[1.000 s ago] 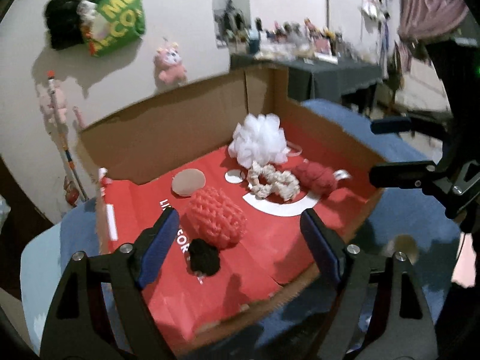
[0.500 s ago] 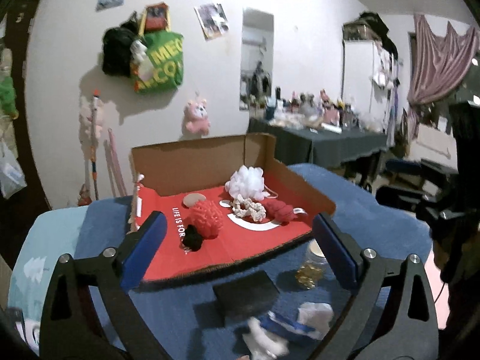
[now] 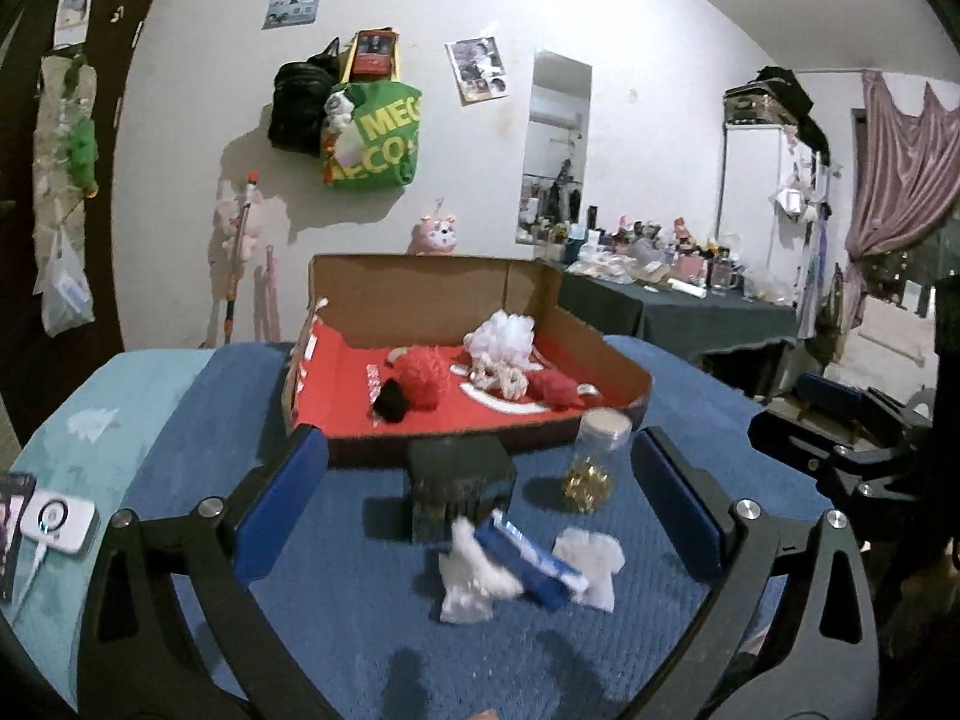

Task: Organize soft objects
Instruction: 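Move both grippers back to the blanket toward the white cotton and tissue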

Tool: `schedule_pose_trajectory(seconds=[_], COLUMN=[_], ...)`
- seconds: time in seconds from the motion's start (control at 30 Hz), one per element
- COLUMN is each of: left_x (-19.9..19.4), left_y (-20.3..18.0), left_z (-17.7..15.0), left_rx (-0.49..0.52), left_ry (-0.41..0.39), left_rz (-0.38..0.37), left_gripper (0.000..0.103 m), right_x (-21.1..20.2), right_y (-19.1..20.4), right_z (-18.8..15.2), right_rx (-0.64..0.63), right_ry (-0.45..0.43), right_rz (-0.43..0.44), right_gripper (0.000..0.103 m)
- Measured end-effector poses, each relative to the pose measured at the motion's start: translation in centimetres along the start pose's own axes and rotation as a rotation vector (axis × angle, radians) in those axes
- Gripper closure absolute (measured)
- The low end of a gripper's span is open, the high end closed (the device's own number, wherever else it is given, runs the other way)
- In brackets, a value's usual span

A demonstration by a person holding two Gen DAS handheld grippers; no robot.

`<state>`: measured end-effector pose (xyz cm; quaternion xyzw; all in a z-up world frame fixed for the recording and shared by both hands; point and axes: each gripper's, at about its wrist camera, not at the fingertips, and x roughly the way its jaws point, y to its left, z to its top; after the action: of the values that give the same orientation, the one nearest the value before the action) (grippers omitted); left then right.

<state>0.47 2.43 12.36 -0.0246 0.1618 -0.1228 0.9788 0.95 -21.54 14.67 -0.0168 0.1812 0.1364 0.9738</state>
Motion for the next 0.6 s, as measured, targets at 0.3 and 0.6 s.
schedule_pose_trajectory(seconds=[0.3,0.6], left_x=[0.5,1.8], left_y=[-0.3,-0.2], left_z=[-3.7,-6.5], left_rx=[-0.034,-0.062], left_ry=[0.049,0.089], left_rz=[0.028,0.049], left_gripper=[0.0,0.0], right_x=[0.2,2.2], right_y=[-0.5,-0.9], right_z=[-3.4,-7.0], right_rx=[0.032,0.05], right_ry=[-0.021,0.031], right_rz=[-0.038,-0.068], right_gripper=[0.0,0.0])
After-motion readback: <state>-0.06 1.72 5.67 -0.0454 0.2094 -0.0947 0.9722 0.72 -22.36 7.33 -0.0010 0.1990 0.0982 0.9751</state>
